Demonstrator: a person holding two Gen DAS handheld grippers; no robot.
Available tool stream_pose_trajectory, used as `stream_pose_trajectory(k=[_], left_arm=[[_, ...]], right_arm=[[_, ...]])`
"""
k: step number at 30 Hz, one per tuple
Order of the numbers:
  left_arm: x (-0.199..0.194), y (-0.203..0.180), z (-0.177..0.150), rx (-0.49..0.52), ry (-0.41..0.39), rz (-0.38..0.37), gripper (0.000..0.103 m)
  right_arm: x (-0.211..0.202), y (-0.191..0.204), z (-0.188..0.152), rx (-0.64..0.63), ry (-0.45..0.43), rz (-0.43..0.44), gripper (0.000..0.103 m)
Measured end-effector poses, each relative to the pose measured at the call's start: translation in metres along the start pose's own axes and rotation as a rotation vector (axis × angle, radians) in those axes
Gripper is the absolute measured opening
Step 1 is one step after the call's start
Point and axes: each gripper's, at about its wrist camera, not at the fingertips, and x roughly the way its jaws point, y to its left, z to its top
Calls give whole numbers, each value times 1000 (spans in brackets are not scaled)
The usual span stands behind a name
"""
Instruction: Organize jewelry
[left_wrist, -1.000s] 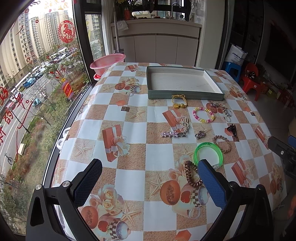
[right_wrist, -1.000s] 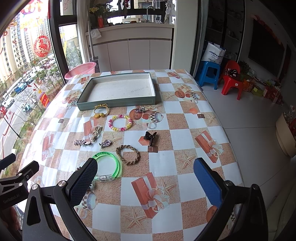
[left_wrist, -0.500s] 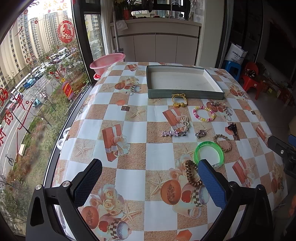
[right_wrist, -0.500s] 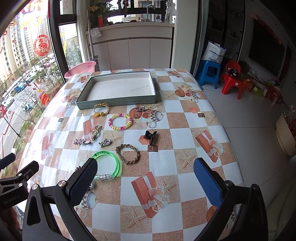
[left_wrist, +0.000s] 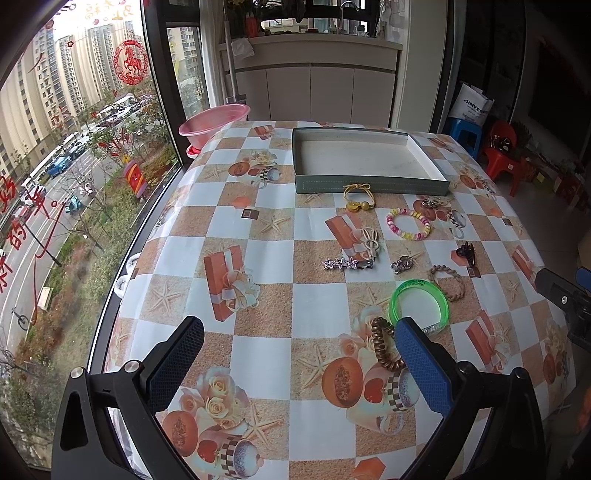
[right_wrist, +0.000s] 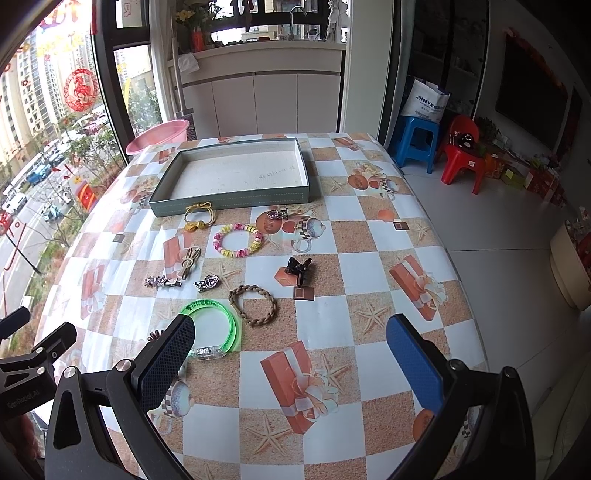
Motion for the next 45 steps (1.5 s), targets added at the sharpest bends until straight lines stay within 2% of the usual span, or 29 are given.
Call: stream_pose_trajectory(k=[13, 20, 26, 32, 37, 45], left_arm=[[4, -1, -6, 32, 29, -11, 103], [11, -4, -4, 58, 72, -35, 103], [30, -6, 1, 77, 154, -82, 103], [58, -14, 0, 114, 262, -145, 103], [80, -23, 0, 139, 333, -168, 103], [107, -25, -1, 84, 409, -179, 103]], right_arm=[[4, -5, -4, 14, 16, -9, 103], [11, -12, -4, 66, 79, 20, 103], [19, -17, -4, 110, 144, 28, 103], [33, -15, 2, 109, 253, 20, 103], [47, -13, 7, 125, 327, 21, 103], [81, -25, 21, 178, 415, 13, 103]])
